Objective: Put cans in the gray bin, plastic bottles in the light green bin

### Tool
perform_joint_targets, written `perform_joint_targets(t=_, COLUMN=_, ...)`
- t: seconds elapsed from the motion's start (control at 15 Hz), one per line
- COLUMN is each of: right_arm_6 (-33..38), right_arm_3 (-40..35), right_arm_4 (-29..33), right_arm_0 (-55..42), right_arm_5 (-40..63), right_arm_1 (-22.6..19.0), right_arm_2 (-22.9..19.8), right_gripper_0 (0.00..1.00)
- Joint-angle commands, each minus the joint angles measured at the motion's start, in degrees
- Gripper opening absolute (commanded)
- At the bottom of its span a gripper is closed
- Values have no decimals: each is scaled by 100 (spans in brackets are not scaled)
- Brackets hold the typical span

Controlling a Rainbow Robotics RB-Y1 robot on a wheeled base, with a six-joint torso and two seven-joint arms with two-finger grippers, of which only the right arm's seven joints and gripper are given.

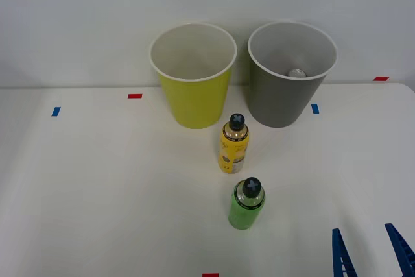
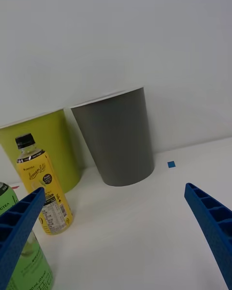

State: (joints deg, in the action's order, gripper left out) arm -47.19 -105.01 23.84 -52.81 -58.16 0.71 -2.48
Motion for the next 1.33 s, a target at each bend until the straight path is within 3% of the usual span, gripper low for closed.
perform_joint_targets(t=0.07, right_arm_6=-1, right_arm_3=-2, right_arm_4=-2, right_arm_0=-1, right_arm_5=-2, right_arm_1=-1, right_arm_2=1, right_gripper_0=100)
perform_joint_targets(t=1.33, right_arm_6=-1, right_arm_3=-2, right_arm_4=-2, right_arm_0=-1, right_arm_5=-2, right_arm_1=-1, right_arm_2=1, right_gripper_0=100)
